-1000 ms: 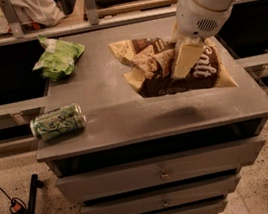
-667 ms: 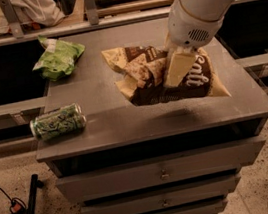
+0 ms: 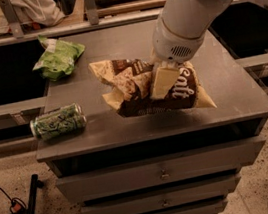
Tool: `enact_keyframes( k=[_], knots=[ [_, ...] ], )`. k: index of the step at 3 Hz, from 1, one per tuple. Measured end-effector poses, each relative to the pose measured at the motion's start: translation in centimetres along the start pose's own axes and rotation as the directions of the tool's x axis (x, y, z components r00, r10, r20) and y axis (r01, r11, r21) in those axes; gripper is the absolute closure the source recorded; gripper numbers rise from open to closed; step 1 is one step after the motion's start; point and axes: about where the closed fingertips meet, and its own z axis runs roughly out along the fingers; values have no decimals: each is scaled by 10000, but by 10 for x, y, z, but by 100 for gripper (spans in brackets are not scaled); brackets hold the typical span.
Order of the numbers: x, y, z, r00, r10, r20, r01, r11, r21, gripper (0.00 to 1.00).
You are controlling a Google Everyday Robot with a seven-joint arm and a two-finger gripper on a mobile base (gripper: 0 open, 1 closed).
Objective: Move brown chip bag near green can
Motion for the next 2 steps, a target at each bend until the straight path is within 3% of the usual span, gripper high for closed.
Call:
enact_keyframes(
  k=[2],
  knots=[
    [-10, 5, 12, 9999, 37, 137, -33, 9997, -262, 100]
  ],
)
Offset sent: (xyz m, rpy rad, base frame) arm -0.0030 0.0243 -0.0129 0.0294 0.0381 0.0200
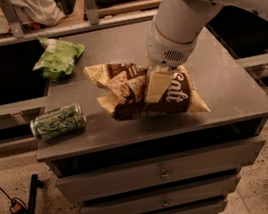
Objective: Move brown chip bag near green can
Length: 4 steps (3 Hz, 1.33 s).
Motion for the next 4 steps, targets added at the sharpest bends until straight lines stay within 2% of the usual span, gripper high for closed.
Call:
enact_keyframes(
  k=[1, 4],
  knots=[
    [-4, 5, 4, 10000, -33, 28, 34, 9999, -158, 83],
    [-12, 25, 9, 9999, -130, 42, 132, 9984, -554, 12]
  ],
)
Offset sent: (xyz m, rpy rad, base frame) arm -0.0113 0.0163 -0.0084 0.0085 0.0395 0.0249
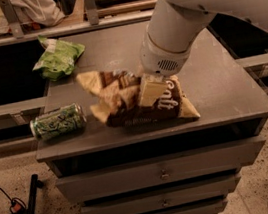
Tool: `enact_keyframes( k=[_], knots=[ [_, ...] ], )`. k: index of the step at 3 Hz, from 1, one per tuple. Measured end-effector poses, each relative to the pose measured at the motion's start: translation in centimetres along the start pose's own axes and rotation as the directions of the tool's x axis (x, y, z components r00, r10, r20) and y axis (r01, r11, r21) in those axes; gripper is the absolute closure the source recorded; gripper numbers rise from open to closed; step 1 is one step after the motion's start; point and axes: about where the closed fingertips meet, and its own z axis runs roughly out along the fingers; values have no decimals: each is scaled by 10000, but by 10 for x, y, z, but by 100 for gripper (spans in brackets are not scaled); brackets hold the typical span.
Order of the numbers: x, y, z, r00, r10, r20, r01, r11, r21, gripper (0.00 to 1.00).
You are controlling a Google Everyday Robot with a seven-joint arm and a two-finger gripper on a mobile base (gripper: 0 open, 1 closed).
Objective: Move brown chip bag near green can
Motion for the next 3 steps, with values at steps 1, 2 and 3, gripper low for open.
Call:
enact_keyframes(
  k=[1, 2, 3],
  knots=[
    [0, 9, 0, 9999, 5, 158, 1, 9993, -361, 0],
    [1, 17, 0, 9993, 26, 386, 4, 9969, -787, 0],
    [1, 17, 0, 9993, 25, 386, 5, 9969, -787, 0]
  ],
)
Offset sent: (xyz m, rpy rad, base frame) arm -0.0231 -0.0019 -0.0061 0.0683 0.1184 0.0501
